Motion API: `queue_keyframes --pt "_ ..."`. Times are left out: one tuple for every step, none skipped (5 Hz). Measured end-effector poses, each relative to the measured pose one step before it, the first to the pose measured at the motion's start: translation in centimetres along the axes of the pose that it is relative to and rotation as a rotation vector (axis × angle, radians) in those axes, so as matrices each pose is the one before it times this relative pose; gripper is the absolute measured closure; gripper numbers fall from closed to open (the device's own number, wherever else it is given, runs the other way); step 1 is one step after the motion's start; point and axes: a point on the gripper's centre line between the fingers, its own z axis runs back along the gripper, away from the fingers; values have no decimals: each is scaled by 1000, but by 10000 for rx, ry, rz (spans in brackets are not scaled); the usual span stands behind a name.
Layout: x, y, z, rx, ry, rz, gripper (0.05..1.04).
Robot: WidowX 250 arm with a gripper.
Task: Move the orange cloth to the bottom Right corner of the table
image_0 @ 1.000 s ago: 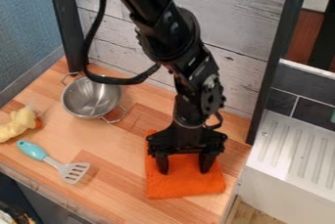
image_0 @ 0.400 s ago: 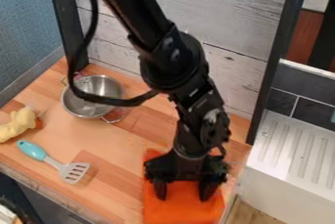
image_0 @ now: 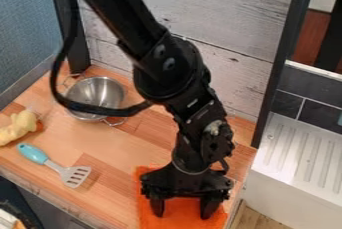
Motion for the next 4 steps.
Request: queue_keyframes --pt "205 71 488 -146 -258 30 83" --pt "816 286 1075 -36 -374 93 83" --pt "952 -91 2081 -104 -536 93 83" --pt "860 -222 2361 196 -492 -119 83"
